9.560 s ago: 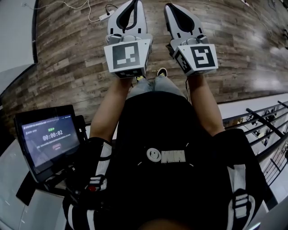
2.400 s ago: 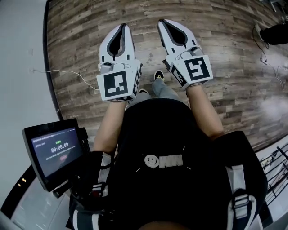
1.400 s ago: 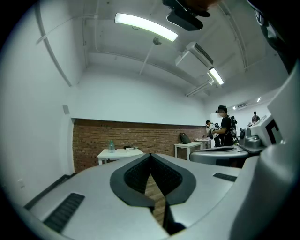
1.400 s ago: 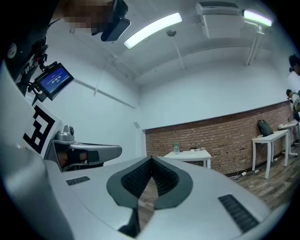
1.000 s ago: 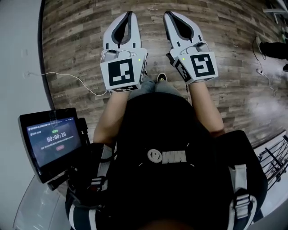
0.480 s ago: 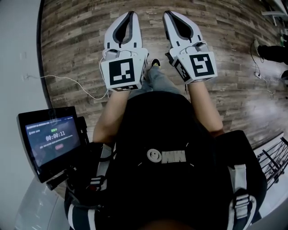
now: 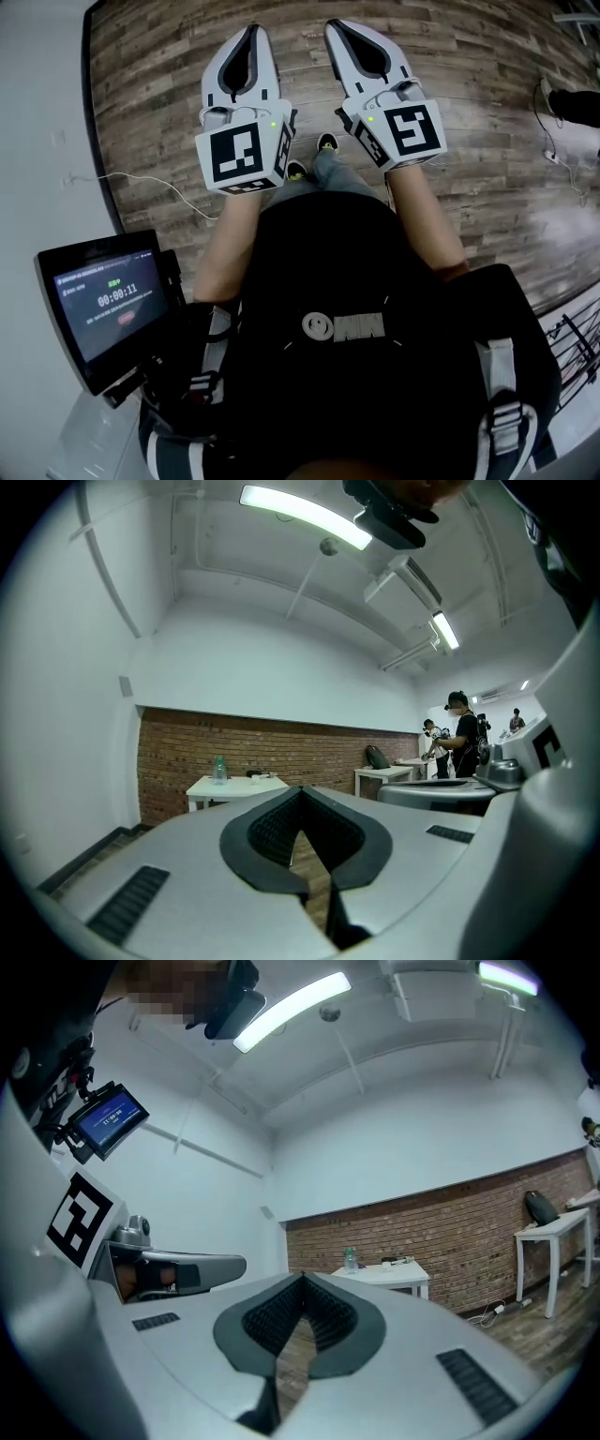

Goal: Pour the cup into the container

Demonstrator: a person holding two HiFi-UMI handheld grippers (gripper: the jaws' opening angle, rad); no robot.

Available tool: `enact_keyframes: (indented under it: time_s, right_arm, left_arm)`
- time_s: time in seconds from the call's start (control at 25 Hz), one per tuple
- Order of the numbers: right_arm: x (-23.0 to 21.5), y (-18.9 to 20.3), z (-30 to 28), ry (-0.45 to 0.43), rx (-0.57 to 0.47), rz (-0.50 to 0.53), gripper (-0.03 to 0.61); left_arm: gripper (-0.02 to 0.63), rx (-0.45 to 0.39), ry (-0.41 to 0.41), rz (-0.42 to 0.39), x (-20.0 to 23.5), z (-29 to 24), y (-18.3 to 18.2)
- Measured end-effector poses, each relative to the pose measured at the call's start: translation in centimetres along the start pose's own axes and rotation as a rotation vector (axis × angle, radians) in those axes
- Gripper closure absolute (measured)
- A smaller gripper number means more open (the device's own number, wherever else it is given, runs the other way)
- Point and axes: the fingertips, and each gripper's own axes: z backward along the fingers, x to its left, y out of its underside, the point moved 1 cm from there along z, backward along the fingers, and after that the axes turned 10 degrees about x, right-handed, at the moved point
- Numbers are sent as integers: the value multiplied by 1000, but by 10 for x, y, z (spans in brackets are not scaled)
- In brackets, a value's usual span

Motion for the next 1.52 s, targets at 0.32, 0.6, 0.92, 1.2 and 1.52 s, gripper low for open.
enact_keyframes:
  time_s: [0.32, 0.6, 0.92, 1.2, 1.52]
  right_arm:
    - [-35, -2, -11, 10, -10, -18, 574]
    - [-39, -3, -45, 3, 13, -11, 574]
    - [-32, -17, -136, 2, 48, 26, 574]
    - [-12, -32, -203, -9, 55, 63, 574]
    - [-29, -38, -228, 4, 62, 73, 574]
  left_arm:
    - [613, 11, 1, -1, -7, -27, -4]
    - [614, 8, 1, 4, 17, -50, -7]
    - [614, -7, 21, 38, 90, -94, -19]
    - [614, -27, 11, 75, 154, -116, -25]
    - [614, -5, 36, 82, 161, -147, -25]
